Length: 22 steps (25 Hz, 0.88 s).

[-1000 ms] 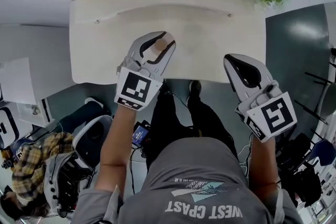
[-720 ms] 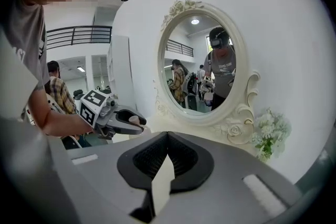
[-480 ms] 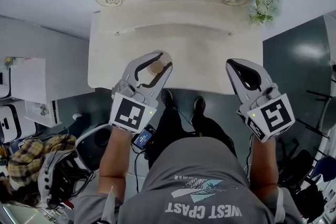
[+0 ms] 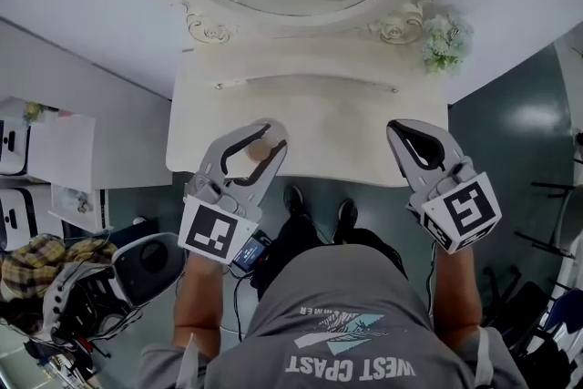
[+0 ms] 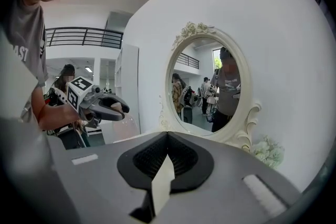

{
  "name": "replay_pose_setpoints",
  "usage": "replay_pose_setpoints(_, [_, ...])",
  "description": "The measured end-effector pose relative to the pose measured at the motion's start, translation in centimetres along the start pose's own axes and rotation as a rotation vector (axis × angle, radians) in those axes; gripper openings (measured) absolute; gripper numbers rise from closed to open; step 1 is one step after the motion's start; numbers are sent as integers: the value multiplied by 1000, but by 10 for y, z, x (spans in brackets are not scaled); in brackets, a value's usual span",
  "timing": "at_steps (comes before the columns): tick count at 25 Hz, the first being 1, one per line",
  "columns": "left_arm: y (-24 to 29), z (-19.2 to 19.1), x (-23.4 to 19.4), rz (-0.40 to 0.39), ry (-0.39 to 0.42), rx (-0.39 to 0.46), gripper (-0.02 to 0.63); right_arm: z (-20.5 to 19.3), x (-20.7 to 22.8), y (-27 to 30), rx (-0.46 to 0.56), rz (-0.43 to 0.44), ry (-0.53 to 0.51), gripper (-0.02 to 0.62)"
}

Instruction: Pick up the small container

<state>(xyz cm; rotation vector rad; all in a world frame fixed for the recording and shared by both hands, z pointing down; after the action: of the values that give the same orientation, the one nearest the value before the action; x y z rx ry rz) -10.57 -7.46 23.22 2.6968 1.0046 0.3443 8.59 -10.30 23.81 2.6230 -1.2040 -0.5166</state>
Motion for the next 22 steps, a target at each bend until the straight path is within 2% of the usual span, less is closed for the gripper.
replay_pose_setpoints(11, [-31, 27, 1, 53, 46, 28, 117, 26, -3, -7, 40, 32, -56, 2])
replay_pose_setpoints(22, [-39, 45, 3, 89, 72, 42, 117, 37, -3, -10, 45, 64, -130, 0])
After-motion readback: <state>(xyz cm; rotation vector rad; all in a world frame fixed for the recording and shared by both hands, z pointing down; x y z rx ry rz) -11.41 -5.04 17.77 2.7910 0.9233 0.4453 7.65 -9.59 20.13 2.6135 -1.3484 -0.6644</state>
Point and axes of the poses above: the fingertips, and each gripper's own axes: y forward along the fingers, x to its right, z out of its top, the point moved 3 cm from there along -y, backward along the fingers, and after that the axes turned 12 degrees about -y, right-handed, at the moved point
